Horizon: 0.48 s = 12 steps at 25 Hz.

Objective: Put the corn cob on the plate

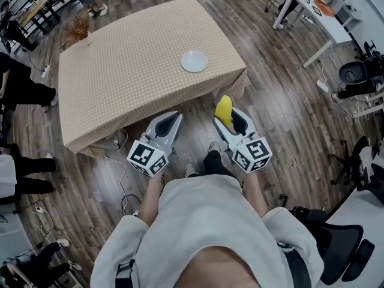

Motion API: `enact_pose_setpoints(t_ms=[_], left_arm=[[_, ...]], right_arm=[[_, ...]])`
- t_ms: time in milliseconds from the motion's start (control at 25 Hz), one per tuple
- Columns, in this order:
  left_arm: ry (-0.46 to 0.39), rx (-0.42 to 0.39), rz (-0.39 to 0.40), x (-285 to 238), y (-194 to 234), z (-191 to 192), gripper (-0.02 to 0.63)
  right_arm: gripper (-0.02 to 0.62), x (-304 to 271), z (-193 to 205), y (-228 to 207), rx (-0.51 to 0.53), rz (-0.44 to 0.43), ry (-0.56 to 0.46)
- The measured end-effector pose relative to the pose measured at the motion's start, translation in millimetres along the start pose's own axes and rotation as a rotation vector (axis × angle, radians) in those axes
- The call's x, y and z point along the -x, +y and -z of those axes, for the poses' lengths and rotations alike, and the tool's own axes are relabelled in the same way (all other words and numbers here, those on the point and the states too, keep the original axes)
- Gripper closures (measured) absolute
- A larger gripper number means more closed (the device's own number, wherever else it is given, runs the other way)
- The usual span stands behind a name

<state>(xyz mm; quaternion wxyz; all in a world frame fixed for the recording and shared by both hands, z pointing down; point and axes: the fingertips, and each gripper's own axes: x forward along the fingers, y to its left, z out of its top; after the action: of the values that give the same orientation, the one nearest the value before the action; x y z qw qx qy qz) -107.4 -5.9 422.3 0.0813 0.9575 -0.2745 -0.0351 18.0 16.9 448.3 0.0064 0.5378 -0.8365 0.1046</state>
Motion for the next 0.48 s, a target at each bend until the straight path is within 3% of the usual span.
enact_pose_setpoints(t_ms=[480], left_arm=[[0.007, -0.015, -0.022, -101.4, 61.0, 0.4, 0.598]], right_arm=[[0.36, -76.1, -6.8, -86.5, -0.011, -0.04, 0.013]])
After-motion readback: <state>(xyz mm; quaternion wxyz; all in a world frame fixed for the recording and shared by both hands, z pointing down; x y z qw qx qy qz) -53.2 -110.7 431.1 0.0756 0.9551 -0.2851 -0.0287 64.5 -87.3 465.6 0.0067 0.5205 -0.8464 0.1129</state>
